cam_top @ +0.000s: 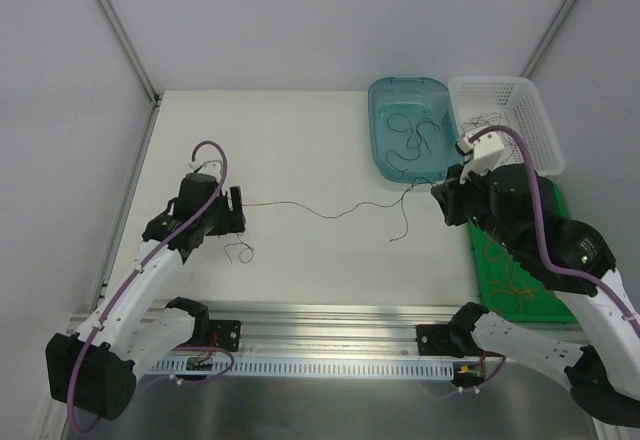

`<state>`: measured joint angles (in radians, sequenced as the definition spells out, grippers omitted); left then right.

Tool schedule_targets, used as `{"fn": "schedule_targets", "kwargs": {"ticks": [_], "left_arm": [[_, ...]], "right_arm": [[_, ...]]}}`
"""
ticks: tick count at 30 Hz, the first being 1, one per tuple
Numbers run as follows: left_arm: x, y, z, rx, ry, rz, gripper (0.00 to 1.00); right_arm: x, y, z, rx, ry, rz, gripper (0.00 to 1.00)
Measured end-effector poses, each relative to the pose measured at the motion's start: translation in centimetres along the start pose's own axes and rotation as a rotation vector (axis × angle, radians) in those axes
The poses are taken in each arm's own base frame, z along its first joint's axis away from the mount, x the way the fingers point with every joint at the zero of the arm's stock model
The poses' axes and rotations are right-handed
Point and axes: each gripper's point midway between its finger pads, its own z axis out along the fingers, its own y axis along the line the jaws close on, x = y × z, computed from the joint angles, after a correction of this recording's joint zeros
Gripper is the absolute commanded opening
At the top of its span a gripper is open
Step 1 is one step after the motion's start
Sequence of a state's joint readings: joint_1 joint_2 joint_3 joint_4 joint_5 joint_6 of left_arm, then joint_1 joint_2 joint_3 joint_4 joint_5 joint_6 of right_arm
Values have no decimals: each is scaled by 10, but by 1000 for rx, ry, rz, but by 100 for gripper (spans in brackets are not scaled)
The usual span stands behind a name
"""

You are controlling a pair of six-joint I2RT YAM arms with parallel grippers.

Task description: Untangle the cables

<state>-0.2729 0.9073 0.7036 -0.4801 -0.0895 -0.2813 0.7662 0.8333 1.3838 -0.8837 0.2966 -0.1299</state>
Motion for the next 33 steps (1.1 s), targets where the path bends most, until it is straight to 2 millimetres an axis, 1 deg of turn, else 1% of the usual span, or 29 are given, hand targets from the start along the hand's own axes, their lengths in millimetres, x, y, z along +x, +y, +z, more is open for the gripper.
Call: {"fn": "schedule_targets", "kwargs": {"ticks": [4,5,8,10,12,13,15,18,21,23,24,26,28,30,33], "left_arm": [[2,0,1,0,12,-6,84],[3,0,2,-2,19,-5,89],[9,-4,6,19,50,-5,94],[11,-16,4,95,68,3,98],[9,-37,-3,220,64,21,99],[7,-50,-10,303,53,35,99],[-1,-77,-29,475,10,68,99],[-9,-105,-59,675,-53,118,99],[-10,-119,-78,793,-77,159,99],[-8,-124,-83,838,-70,171,99],[-7,-126,-84,851,-63,172,99],[-7,-126,-82,849,-58,168,99],[-8,-123,-74,817,-46,151,99],[-7,-118,-61,763,-19,117,99],[-7,-102,-35,624,14,63,99]], "right_arm": [[-29,0,-16,-17,-75,7,1],[-38,0,-22,-25,-102,9,1],[-62,-3,-40,-35,-180,8,1],[-76,-9,-52,-17,-231,5,1],[-83,-16,-58,12,-257,0,1],[-85,-19,-58,26,-262,-3,1],[-82,-21,-52,49,-252,-9,1],[-63,-19,-28,73,-172,-35,1],[-37,-20,4,111,-60,-65,1],[-24,-27,21,149,7,-67,1],[-19,-30,25,166,29,-64,1],[-13,-39,31,195,59,-49,1],[-12,-44,29,208,58,-32,1],[-14,-46,25,211,46,-23,1],[-21,-49,18,215,19,-11,1]]}}
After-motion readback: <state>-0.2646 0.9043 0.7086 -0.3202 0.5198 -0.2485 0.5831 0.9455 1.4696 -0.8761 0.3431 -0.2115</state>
